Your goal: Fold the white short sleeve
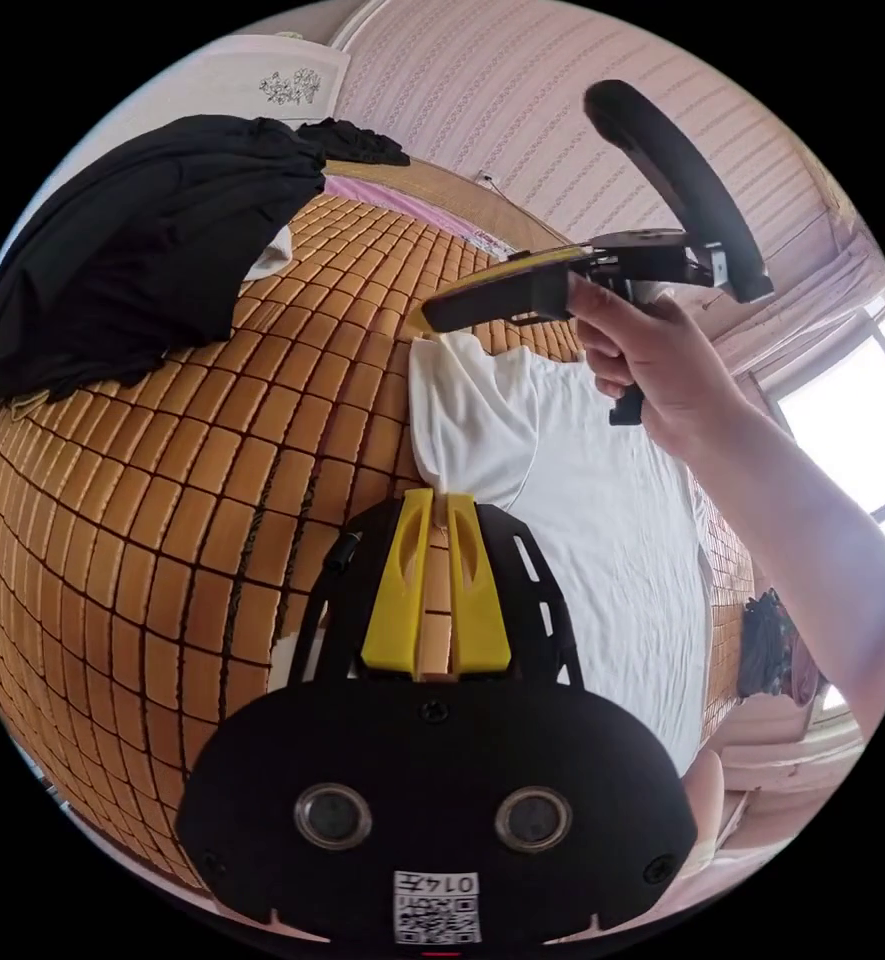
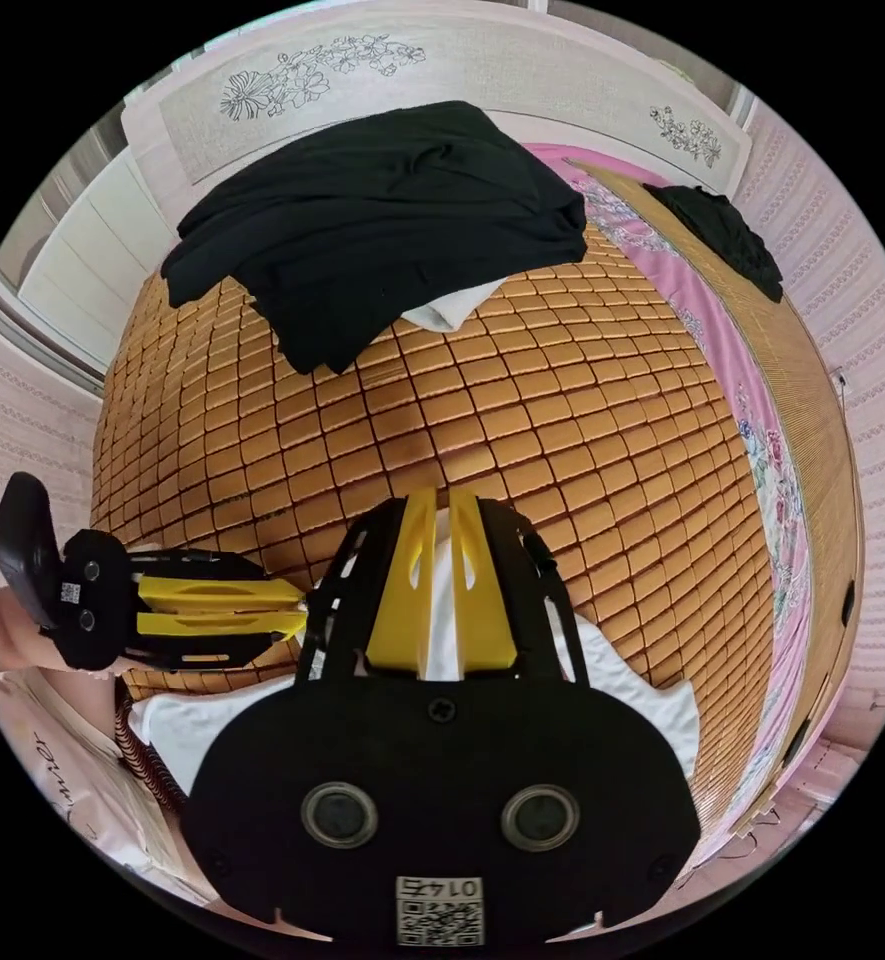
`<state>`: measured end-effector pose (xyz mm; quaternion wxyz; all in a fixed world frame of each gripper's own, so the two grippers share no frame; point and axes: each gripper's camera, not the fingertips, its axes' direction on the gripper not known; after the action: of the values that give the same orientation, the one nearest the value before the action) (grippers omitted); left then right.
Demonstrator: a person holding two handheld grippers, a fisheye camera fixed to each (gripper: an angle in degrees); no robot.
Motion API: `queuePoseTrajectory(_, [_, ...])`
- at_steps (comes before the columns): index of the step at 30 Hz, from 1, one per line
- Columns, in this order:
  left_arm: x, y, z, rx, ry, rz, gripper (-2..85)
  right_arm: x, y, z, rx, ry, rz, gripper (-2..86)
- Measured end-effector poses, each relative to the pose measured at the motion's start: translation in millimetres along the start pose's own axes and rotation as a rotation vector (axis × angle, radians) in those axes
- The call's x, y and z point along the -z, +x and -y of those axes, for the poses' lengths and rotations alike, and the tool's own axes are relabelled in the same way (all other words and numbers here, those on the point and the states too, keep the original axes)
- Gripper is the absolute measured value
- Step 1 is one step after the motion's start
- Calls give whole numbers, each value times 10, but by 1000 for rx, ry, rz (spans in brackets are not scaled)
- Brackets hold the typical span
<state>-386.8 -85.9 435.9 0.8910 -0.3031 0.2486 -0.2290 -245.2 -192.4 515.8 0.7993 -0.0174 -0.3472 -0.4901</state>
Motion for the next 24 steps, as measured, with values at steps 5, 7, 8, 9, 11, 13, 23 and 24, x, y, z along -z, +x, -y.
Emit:
queuePoseTrajectory(5, [318, 113, -266, -76, 36, 52, 45, 903, 190, -851, -134, 250, 70, 85])
queuePoseTrajectory(7, [469, 192, -482, -148, 10, 46, 47, 1237, 10, -1700, -199, 287, 35, 85])
queuePoseTrajectory(8, [558, 260, -674, -208, -28, 19, 46, 1284, -60, -1933, -221, 280, 15, 85])
queuePoseTrajectory(9, [594, 302, -781, -238, -58, 3, 44, 1336, -218, -2402, -280, 244, -24, 83])
queuePoseTrajectory(11, [679, 548, -1258, -349, -205, -42, 42, 1333, -483, -3062, -382, 128, -54, 80])
queuePoseTrajectory(13, [705, 803, -1630, -435, -287, -48, 46, 1306, -877, -3843, -518, -22, -44, 77])
queuePoseTrajectory(23, [280, 1378, -2514, -682, -502, 289, 24, 880, -1678, -5123, -740, -341, -59, 44])
queuePoseTrajectory(24, [281, 1348, -2530, -680, -506, 324, 16, 893, -1684, -5175, -759, -329, -80, 35])
